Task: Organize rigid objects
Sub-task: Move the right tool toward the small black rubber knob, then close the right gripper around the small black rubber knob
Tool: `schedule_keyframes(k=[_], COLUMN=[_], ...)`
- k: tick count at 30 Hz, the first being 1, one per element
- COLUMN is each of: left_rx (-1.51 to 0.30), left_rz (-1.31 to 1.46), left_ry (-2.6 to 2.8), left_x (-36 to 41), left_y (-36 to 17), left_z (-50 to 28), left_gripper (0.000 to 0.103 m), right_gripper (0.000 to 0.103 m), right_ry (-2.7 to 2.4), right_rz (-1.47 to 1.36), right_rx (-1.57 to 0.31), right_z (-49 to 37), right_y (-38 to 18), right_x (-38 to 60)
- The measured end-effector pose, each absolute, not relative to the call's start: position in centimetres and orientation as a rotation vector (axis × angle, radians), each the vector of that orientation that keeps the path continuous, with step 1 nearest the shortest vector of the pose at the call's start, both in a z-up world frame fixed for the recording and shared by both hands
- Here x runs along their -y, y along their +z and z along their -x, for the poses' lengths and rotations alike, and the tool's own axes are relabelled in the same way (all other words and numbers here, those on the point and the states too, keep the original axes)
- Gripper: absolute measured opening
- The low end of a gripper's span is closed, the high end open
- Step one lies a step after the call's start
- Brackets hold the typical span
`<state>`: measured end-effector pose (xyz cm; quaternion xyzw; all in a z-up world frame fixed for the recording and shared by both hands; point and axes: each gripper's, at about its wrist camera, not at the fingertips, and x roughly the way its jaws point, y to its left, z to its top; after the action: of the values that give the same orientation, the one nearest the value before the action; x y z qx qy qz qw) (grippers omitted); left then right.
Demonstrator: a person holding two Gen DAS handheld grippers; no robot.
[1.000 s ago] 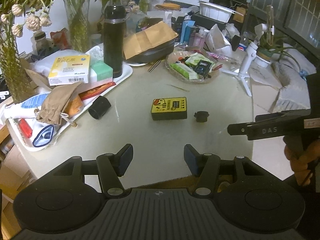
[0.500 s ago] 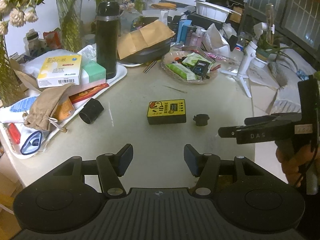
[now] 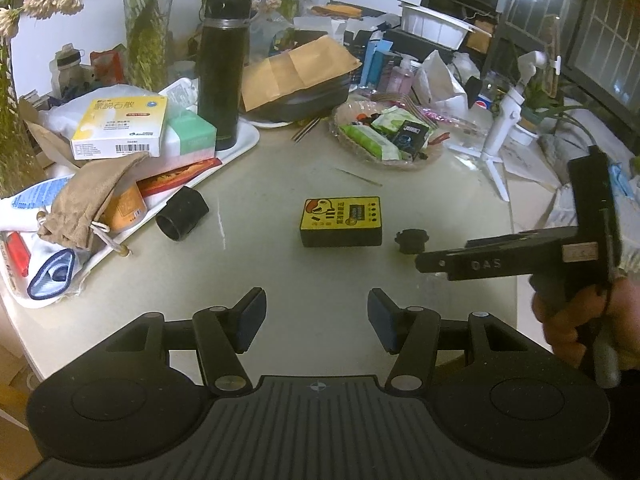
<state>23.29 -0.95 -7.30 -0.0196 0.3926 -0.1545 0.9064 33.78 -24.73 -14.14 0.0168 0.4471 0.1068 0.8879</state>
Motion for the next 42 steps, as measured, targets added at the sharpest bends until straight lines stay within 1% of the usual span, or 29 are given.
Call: schedule_keyframes(k=[4,9,15,28,29,31,32,42], left_rx=[-0.813,-0.841,-0.840,-0.846,-0.846,-0.847,-0.847,-0.848], left_rz=[0.069,0.149,0.161,0.162,0.161,0.160,0.160,0.160], left_ry=[-0.311,-0.309,-0.301,-0.303,-0.304,-0.303,-0.302,-0.300], left_x=[0.5,-0.3,-0.3,-0.3,-0.3,-0.3,-0.2,-0.2], left_y=[-7.7,-8.1,-8.2,-8.2,-8.2,-8.2,-8.3,-8.3], left_z=[-23.7,-24.2,-24.4,-24.3,-24.3,-24.3,-24.3,-24.4], left_gripper=[0.055,0.055,0.055,0.055,0.055,0.055,0.055,0.055], right_gripper=[0.077,0.070,0.066,0.062,0.061,0.052,0.040,0.040], right_ry=[0.231,0.233,0.225,0.222,0.221,0.220,0.228,0.239], right_rz=[-0.020,-0.015,-0.014,0.004,0.003,0.003,0.003,0.039], right_rx=[-0.914,-0.915,-0.924,-0.923,-0.924,-0.928,-0.930,-0.913], right_z=[-34.9,-36.3,-37.3,-37.7,-37.8,-38.0,-38.0,-37.6], right_y=[-14.8,-15.7,-16.4,-16.9,-17.0,-17.1,-17.2,-17.0], right_x=[24.3,24.2,24.3,24.1,24.1,24.1,24.1,23.7])
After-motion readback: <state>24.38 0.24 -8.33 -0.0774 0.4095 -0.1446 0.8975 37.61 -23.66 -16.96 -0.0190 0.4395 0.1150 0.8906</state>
